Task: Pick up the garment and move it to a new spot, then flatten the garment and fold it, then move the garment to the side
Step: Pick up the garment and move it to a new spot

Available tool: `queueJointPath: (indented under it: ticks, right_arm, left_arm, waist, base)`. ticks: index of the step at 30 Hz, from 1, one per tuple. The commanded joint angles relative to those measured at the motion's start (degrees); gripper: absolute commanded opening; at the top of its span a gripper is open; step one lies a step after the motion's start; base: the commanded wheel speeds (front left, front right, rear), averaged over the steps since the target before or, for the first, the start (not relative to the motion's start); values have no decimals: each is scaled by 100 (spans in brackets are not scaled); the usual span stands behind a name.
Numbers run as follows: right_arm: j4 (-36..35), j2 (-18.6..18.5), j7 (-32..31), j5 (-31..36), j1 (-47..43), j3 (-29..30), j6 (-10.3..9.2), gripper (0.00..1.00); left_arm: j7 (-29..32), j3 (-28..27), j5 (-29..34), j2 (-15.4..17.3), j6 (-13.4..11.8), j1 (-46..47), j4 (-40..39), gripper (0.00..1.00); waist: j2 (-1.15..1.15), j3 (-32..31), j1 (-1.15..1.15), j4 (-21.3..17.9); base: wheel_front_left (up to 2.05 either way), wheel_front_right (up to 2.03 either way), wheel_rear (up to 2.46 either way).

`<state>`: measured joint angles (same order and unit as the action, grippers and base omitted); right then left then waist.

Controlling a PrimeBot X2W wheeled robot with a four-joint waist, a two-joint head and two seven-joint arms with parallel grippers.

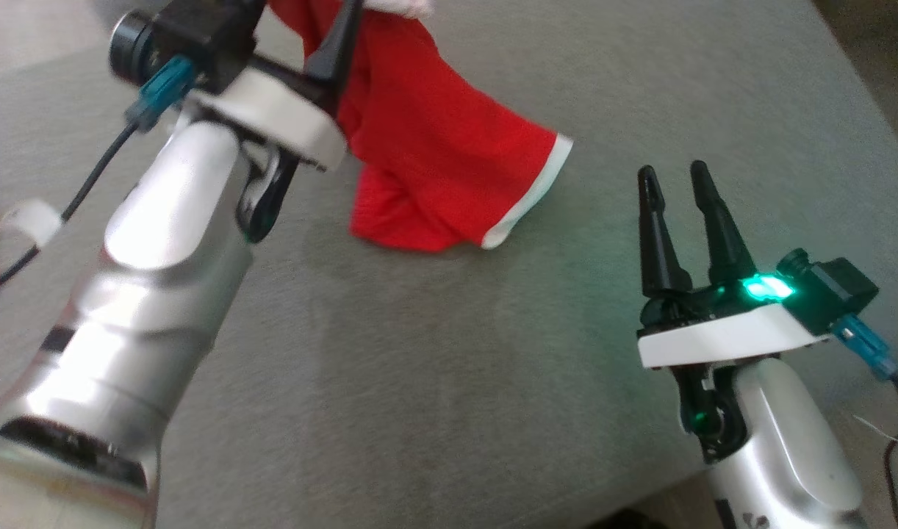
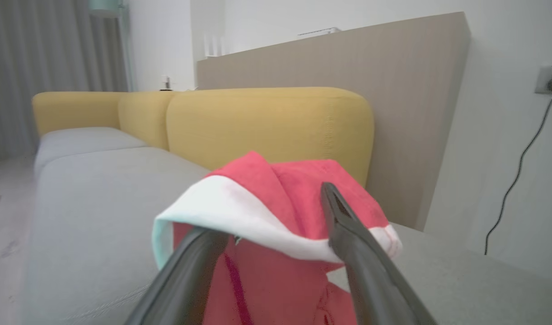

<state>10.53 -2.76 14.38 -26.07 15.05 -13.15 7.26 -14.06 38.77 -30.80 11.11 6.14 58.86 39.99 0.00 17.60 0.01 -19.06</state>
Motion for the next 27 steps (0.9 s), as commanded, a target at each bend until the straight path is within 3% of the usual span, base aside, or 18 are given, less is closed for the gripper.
queueJointPath:
  ticks: [1,8,13,20,27]
  right_arm:
    - [-150,-11,62,61,59,-78,23,100]
    - [86,-11,62,367,-56,80,23,100]
    - [131,-11,62,376,-68,81,23,100]
    - [167,-11,62,329,-188,82,23,100]
    - [191,-11,62,292,-272,31,23,100]
  left_arm:
    - [-58,-211,-44,191,23,76,-137,100]
    - [-90,30,-210,38,121,-387,-138,100]
    - [338,858,-667,110,132,-608,-357,100]
    - [1451,2201,-1659,920,134,-1049,-1143,100]
    - [2129,3127,-2666,1821,134,-1275,-2214,100]
  waist:
    - [0,-304,-1,416]
    - [0,-679,-1,1179]
    - [0,-823,-1,1406]
    - [0,-1074,-1,1636]
    - [0,-1194,-1,1833]
  base:
    - [0,0,0]
    - [0,0,0]
    - [0,0,0]
    - [0,0,0]
    - [0,0,0]
